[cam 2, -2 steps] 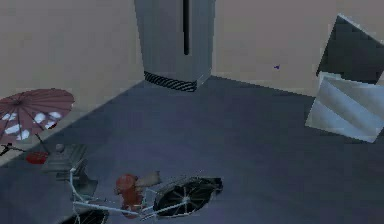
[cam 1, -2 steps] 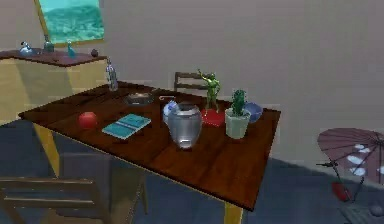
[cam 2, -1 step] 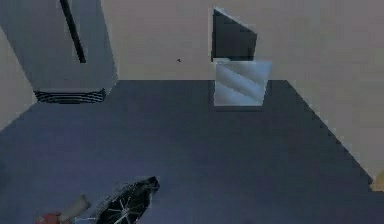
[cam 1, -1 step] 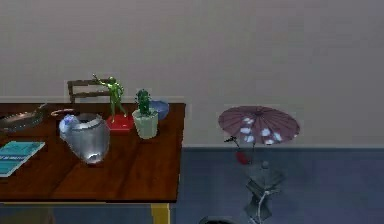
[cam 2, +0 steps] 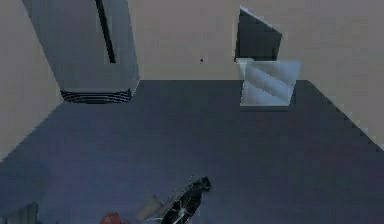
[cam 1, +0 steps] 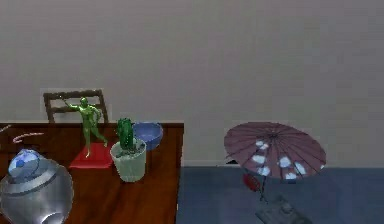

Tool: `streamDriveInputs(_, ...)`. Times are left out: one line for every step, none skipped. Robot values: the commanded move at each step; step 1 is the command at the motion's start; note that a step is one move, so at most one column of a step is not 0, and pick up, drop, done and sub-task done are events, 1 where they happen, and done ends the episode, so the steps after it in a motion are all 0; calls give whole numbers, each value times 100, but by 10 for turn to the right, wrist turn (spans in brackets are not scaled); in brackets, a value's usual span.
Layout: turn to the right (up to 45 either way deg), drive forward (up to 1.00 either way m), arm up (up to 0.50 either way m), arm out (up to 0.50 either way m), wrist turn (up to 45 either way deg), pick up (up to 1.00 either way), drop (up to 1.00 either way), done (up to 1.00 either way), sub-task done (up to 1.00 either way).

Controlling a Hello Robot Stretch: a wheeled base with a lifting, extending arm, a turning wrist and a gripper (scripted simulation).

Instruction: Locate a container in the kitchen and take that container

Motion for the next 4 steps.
streamDriveInputs(-450,0,0,0,0,0,0,0,0)
streamDriveInputs(-450,0,0,0,0,0,0,0,0)
streamDriveInputs(-360,0,0,0,0,0,0,0,0)
streamDriveInputs(0,0,50,0,0,0,0,0,0)
